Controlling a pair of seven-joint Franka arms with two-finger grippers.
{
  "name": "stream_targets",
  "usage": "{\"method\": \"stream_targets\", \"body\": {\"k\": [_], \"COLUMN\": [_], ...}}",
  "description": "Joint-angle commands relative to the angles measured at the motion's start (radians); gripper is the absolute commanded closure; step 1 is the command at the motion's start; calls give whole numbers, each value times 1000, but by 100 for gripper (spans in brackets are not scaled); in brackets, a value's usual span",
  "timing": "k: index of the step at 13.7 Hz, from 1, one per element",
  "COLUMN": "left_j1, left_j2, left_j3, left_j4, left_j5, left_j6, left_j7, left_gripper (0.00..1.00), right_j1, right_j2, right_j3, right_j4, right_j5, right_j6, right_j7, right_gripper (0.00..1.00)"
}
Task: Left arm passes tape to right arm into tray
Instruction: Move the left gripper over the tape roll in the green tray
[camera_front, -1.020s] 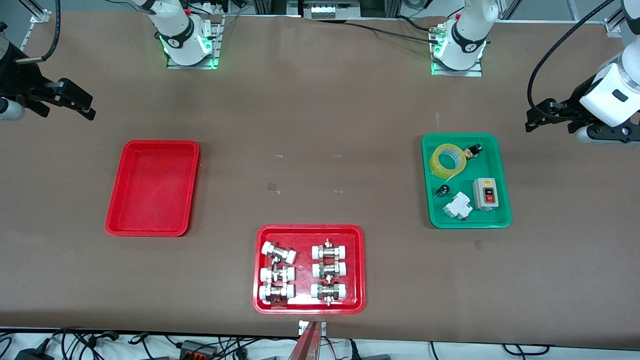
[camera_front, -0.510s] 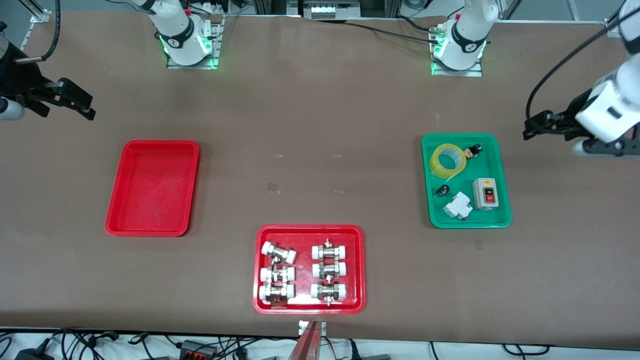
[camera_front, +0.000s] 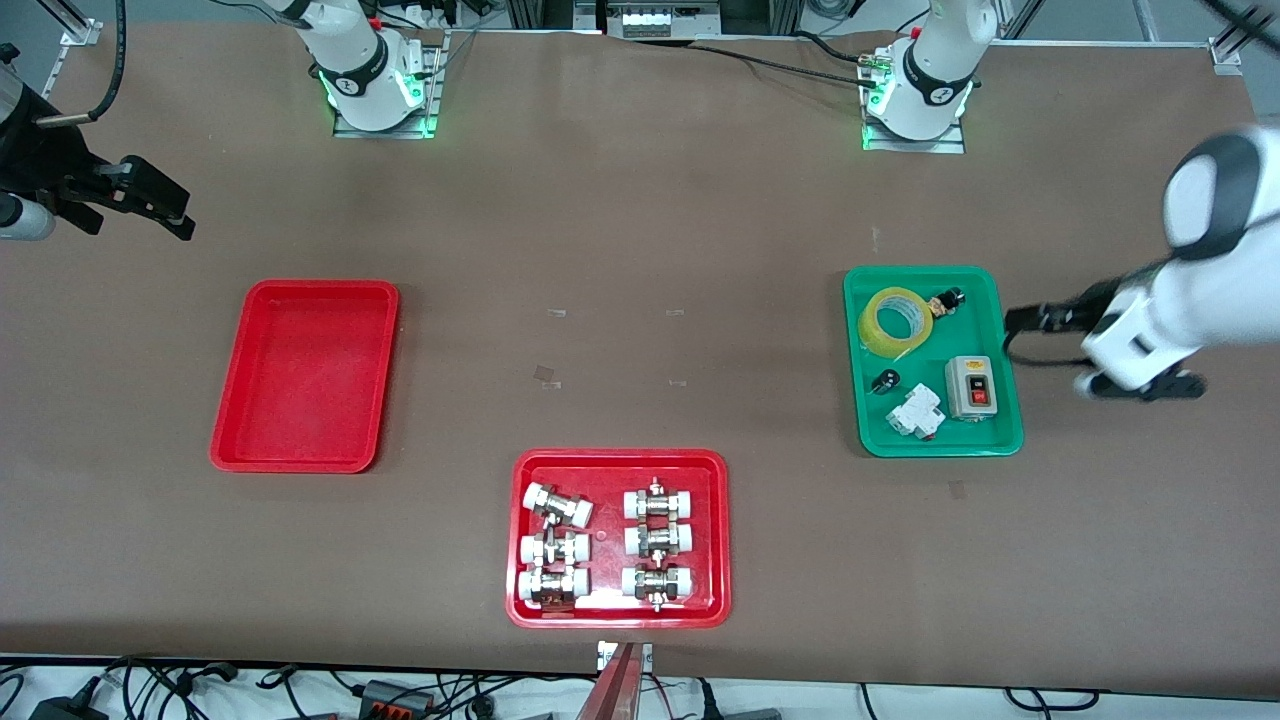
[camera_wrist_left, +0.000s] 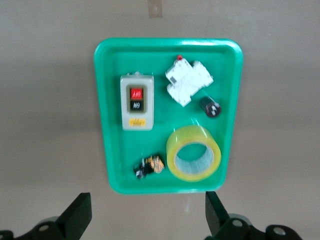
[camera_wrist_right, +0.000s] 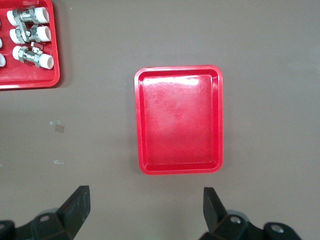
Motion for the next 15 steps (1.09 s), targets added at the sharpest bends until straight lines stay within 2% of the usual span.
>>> {"method": "stream_targets", "body": {"k": [1, 2, 4, 6, 15], "left_j1": [-10, -13, -13, -15, -10], "left_j2": [-4, -16, -22, -19, 59], "left_j3": [-12, -16, -71, -85, -85], "left_j4": [-169, -234, -337, -395, -442], "left_j5": [14, 14, 14, 15, 15], "left_j6": [148, 192, 281, 349, 386], "left_j7": [-15, -23, -66, -146, -241], "left_gripper": [0, 0, 0, 0, 0], "right_j1": [1, 1, 1, 1, 1], "right_j2": [2, 5, 5, 5, 5], "right_j3": [2, 2, 2, 4, 5], "right_j4": [8, 8, 8, 8, 8], "right_j5": [11, 11, 11, 11, 9], "right_j6": [-7, -7, -7, -7, -7], "right_j7": [-1, -1, 1, 1, 6], "right_gripper": [0, 0, 0, 0, 0]}}
